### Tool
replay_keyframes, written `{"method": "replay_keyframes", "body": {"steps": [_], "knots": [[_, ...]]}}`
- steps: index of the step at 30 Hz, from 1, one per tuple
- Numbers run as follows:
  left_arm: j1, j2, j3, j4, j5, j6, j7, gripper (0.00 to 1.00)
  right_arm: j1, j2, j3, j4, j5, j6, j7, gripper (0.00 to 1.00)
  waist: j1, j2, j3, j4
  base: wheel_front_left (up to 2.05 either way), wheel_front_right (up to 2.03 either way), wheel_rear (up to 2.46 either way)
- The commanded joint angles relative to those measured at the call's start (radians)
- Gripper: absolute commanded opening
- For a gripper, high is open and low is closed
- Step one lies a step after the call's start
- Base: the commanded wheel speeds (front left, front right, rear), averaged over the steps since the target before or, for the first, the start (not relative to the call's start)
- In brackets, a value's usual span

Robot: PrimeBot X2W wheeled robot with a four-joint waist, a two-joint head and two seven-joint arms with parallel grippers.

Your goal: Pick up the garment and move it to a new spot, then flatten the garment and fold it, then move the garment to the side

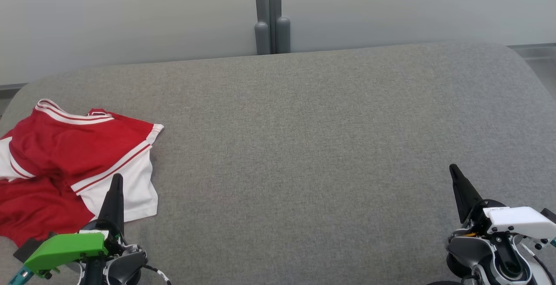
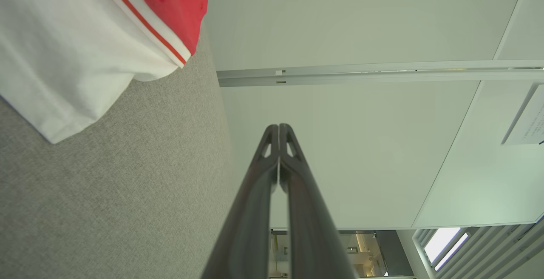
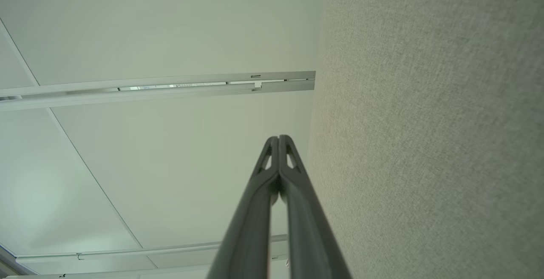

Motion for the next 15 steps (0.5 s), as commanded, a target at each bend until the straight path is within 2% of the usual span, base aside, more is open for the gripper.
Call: {"method": "replay_keyframes", "body": {"steps": [1,15], "knots": [[-0.018,0.001,0.002,-0.001,0.005,-0.005,0.003,0.00,-0.009,-0.005,-0.002,-0.003,0.007,0.000,0.001,0.00,0.0000,0.0000,0.000,0.000,0.00,0.00,0.00],[-0.018,0.001,0.002,-0.001,0.005,-0.005,0.003,0.00,-0.009,-0.005,-0.002,-0.003,0.007,0.000,0.001,0.00,0.0000,0.0000,0.000,0.000,0.00,0.00,0.00]]}}
